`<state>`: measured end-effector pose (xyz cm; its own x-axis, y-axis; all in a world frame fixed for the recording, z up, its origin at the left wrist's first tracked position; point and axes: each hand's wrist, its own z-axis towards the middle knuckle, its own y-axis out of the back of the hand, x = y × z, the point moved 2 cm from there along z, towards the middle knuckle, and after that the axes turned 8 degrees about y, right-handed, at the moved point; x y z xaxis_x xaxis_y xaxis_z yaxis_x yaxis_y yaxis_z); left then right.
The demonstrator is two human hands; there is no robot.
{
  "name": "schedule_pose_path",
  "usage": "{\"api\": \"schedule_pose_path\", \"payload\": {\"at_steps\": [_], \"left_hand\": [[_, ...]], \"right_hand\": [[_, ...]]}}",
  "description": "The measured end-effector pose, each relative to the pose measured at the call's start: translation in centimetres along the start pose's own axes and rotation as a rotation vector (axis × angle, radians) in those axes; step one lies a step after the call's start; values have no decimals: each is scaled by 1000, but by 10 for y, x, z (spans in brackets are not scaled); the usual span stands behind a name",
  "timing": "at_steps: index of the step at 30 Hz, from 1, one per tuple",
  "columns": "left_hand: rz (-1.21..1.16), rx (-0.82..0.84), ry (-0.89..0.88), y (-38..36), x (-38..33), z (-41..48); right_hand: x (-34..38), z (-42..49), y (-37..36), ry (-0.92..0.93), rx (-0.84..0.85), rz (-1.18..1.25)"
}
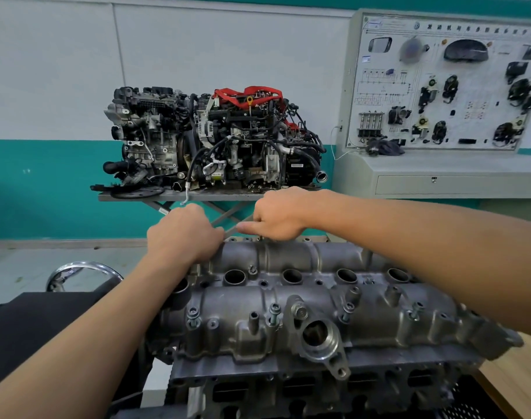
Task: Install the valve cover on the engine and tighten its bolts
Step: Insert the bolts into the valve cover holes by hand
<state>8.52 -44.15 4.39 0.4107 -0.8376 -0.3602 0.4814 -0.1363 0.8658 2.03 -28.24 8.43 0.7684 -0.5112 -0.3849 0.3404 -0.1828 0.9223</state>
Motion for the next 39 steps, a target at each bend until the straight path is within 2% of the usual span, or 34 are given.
{"api": "schedule_pose_path", "payload": {"at_steps": [4, 9, 14, 17, 19, 21, 24, 26, 30, 34, 36, 39], "left_hand": [[-14, -29, 16, -1, -1, 0], [-58, -34, 29, 2, 0, -1], [-121, -34, 33, 4, -1, -4], [-312, -71, -26, 12, -6, -7], [-446, -106, -145, 21, -16, -12], [-640, -34, -236, 29, -29, -15], [-934, 177, -209, 37, -53, -9], [-1032, 262, -138, 40, -71, -8], [-1150, 383, -105, 36, -109, -17], [-811, 227, -220, 25, -126, -22], [-742, 279, -174, 17, -131, -21], [-758, 453, -110, 10, -139, -22]], "right_hand": [[-2, -2, -3, 113, 73, 46], [0, 2, -5, -55, -28, 21], [-4, 1, 3, 66, 101, 48], [0, 1, 0, -42, 48, 63], [0, -3, 11, -115, -56, 234], [-6, -9, 29, -117, -183, 549], [-16, -27, 47, -57, -294, 1048], [-21, -39, 49, -6, -358, 1163], [-41, -62, 41, -46, -532, 1211], [-79, -96, 26, -314, -673, 1224], [-98, -120, 16, -445, -671, 1030], [-108, -149, -2, -455, -477, 639]]}}
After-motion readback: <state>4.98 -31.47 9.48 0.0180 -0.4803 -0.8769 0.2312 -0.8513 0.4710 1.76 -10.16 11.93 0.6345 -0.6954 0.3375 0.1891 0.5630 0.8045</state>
